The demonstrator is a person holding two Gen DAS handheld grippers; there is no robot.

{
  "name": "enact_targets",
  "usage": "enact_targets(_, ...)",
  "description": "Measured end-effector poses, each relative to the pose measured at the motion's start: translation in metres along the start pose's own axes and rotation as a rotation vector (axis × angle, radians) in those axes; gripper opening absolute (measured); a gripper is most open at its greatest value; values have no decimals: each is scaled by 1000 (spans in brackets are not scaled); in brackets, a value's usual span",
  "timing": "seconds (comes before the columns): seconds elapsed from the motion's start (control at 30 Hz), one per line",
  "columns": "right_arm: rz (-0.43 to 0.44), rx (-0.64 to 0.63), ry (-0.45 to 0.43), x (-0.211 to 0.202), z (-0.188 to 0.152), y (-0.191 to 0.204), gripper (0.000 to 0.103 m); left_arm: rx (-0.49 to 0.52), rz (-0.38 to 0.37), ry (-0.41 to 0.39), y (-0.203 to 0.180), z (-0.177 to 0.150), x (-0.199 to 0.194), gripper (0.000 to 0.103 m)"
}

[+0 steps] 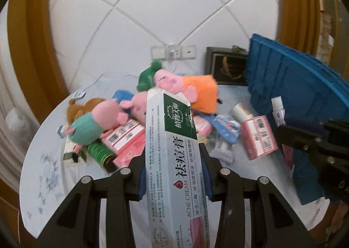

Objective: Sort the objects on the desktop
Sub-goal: 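Carry the acne cream box and white tube over the blue bin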

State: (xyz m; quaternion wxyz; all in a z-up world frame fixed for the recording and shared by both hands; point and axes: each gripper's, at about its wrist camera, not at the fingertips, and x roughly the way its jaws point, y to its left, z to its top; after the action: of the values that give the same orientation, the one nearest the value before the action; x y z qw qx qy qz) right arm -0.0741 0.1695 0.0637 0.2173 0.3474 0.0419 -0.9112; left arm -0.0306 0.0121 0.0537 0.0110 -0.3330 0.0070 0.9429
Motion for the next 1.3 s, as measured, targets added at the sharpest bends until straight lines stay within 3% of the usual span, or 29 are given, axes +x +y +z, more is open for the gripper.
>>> enact_targets(0.27,-93,36,-120,-62,3,-14,18,75,-87,-72,-34,16,-18,39)
enact_targets(0.47,-173,79,-198,-102,0,-33,18,129,-148,-82,-67,31,-25,39)
enact_targets(0.63,-225,114,-267,-138,0,-50,18,177,-214,-114,-104,50,-38,39)
enact_targets(0.87,-364,153,-338,-194,-2,-85,18,236,-346,-161,-166,76,-63,39)
enact_targets(1.1,-497,196,-344,-230,-10,-130,18,291,-432,-198,-232,96,-83,39)
enact_targets(1.3,-587,241,-313,-244,-25,-180,18,323,-511,-156,-292,100,-84,39)
